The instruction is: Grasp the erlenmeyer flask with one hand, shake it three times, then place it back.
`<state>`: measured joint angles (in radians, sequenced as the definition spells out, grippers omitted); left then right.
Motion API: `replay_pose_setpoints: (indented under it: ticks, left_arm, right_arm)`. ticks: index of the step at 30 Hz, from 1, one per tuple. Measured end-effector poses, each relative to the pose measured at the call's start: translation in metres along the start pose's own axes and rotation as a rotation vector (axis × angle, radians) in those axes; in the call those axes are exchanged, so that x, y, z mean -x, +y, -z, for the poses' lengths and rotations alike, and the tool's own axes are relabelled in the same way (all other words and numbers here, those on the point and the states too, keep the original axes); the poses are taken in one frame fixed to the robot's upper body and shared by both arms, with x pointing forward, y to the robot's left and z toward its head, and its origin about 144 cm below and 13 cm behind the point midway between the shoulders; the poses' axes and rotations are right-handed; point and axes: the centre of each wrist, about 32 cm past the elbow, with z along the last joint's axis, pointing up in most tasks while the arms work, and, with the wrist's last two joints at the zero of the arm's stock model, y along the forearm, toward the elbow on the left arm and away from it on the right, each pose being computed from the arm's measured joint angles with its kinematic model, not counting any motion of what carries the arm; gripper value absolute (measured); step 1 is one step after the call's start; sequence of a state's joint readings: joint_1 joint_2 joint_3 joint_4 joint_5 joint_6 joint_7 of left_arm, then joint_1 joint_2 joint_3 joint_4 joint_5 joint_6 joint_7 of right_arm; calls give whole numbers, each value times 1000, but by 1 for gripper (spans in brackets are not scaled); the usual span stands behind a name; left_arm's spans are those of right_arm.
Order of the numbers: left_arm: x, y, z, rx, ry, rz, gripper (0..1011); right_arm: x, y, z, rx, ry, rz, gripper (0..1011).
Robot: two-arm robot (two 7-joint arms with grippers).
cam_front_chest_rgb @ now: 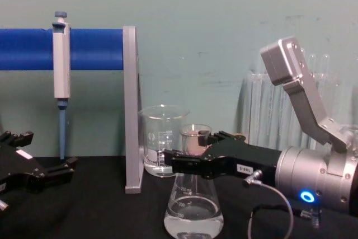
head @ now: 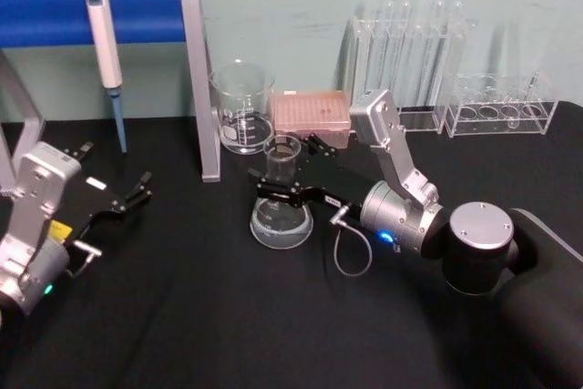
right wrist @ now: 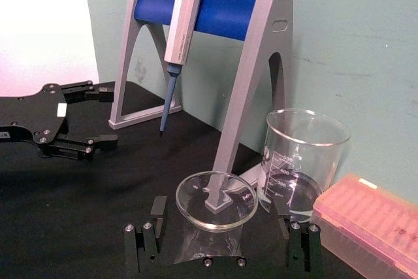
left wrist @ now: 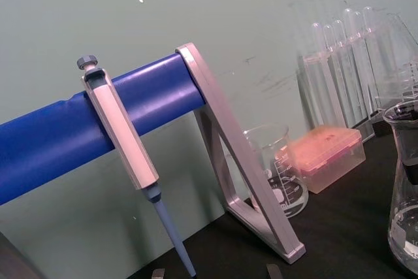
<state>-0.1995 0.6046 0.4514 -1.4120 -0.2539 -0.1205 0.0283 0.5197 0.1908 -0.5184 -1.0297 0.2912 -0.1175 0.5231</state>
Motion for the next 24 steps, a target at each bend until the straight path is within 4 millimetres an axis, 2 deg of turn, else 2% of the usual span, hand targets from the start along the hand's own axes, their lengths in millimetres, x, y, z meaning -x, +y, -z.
replay_pose_setpoints:
  ticks: [3, 7, 11, 12, 19, 22, 24]
  left_arm:
    - [0, 0, 0, 0, 0, 0, 1001]
    - [0, 0, 0, 0, 0, 0, 1001]
    - [0, 0, 0, 0, 0, 0, 1001]
    - [0, 0, 0, 0, 0, 0, 1001]
    - [0, 0, 0, 0, 0, 0, 1001]
    - [0, 0, 0, 0, 0, 0, 1001]
    - [0, 0, 0, 0, 0, 0, 1001]
  right_arm:
    - [0, 0, 0, 0, 1, 0, 996]
    - [0, 0, 0, 0, 2, 0, 912]
    - [0, 0, 0, -1, 3, 0, 798]
    - [0, -1, 0, -1, 3, 0, 798]
    - [0, -1, 0, -1, 4, 1, 548]
    - [0, -1, 0, 0, 5, 1, 470]
    - [0, -1, 0, 0, 5, 1, 456]
